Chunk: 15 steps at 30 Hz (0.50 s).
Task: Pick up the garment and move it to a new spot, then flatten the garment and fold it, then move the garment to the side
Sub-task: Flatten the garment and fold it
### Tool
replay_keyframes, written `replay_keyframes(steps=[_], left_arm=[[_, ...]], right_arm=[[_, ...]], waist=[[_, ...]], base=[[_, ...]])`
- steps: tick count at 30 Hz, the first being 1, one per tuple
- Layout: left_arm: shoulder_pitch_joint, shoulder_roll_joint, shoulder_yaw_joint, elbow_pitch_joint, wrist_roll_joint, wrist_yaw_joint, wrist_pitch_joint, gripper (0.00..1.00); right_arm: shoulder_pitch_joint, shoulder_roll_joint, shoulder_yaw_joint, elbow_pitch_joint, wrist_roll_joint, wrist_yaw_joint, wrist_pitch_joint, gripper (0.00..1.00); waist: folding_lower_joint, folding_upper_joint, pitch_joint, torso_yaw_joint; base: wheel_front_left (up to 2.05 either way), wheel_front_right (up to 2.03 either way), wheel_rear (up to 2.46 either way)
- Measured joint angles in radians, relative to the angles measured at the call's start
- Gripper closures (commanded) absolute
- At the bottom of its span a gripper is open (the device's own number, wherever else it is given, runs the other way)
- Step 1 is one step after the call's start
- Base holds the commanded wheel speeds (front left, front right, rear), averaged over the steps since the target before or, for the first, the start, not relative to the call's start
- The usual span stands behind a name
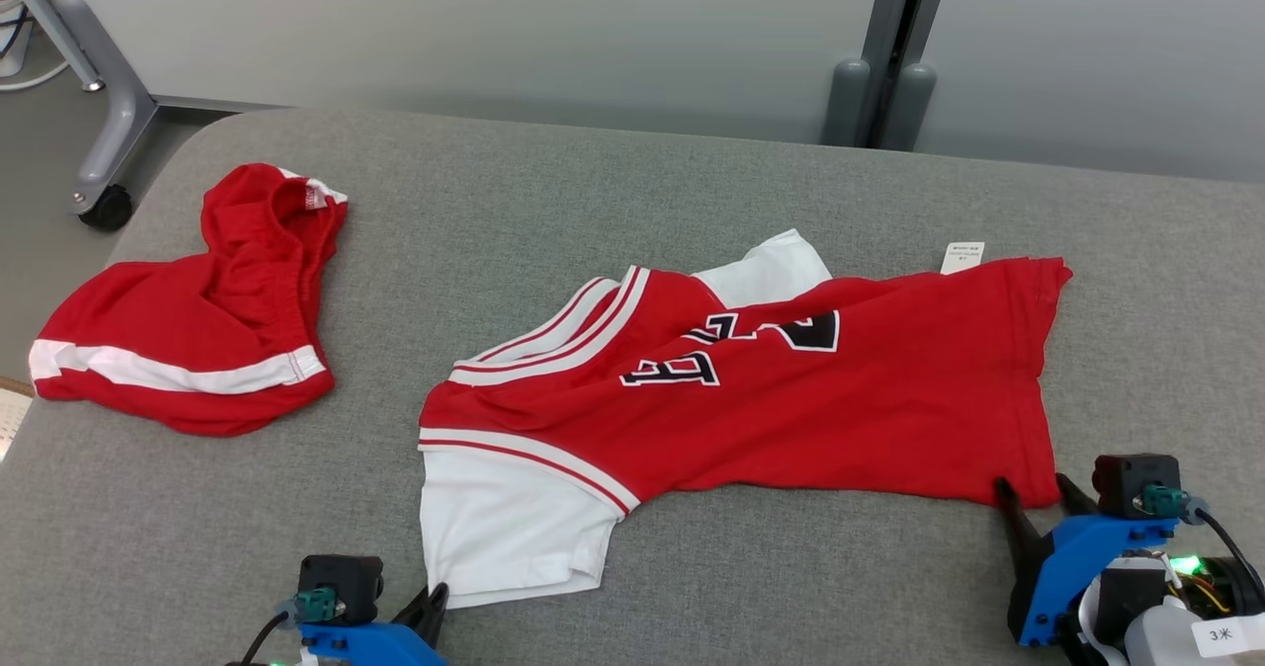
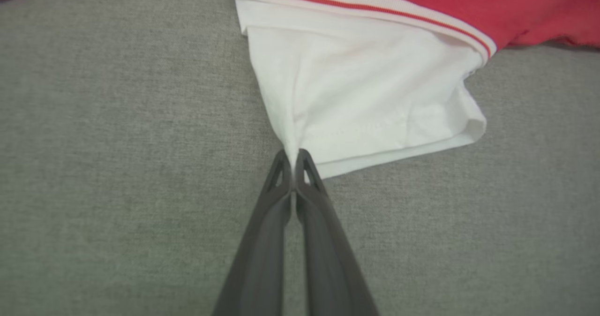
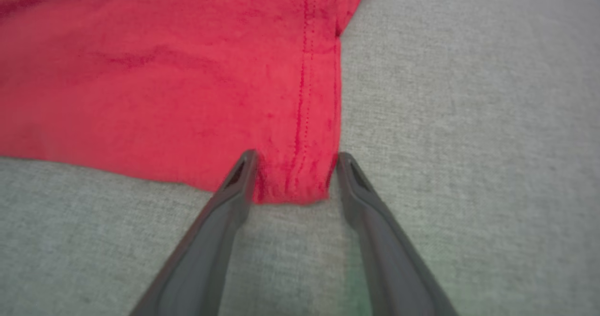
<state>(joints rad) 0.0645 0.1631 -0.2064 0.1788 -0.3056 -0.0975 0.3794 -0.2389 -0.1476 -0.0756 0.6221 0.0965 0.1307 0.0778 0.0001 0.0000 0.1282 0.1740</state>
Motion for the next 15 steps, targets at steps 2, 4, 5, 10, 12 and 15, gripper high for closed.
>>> replay_keyframes(steps=[2,4,5,10,12,15], left_arm=[[-0.003,0.000,0.000,0.001,-0.001,0.001,-0.004,1.00],[-0.004,0.000,0.000,0.002,-0.002,0.002,-0.012,1.00],[-0.004,0.001,0.000,0.001,-0.002,0.003,-0.017,1.00],[-0.005,0.001,-0.005,-0.005,-0.003,0.003,-0.027,1.00],[-0.005,0.008,-0.003,-0.013,-0.003,0.004,-0.043,1.00],[-0.006,0.021,0.002,-0.026,-0.003,0.003,-0.078,1.00]], right_arm=[[-0.008,0.005,0.008,0.008,0.007,0.000,-0.009,1.00],[-0.013,0.007,0.018,0.011,0.012,0.000,-0.026,1.00],[-0.015,0.008,0.021,0.012,0.012,0.000,-0.037,1.00],[-0.002,0.008,0.035,-0.016,0.031,0.000,-0.078,1.00],[0.018,0.000,0.036,-0.046,0.040,0.000,-0.081,1.00],[0.060,-0.008,0.036,-0.113,0.070,0.000,-0.079,1.00]], waist=[[0.0000,0.0000,0.004,0.003],[0.0000,0.0000,0.006,0.002],[0.0000,0.0000,0.005,0.001],[0.0001,0.0000,-0.014,-0.007],[0.0000,0.0000,-0.025,-0.011],[-0.0001,0.0000,-0.041,-0.022]], base=[[0.00,0.00,0.00],[0.00,0.00,0.00],[0.00,0.00,0.00],[0.00,0.00,0.00],[0.00,0.00,0.00],[0.00,0.00,0.00]])
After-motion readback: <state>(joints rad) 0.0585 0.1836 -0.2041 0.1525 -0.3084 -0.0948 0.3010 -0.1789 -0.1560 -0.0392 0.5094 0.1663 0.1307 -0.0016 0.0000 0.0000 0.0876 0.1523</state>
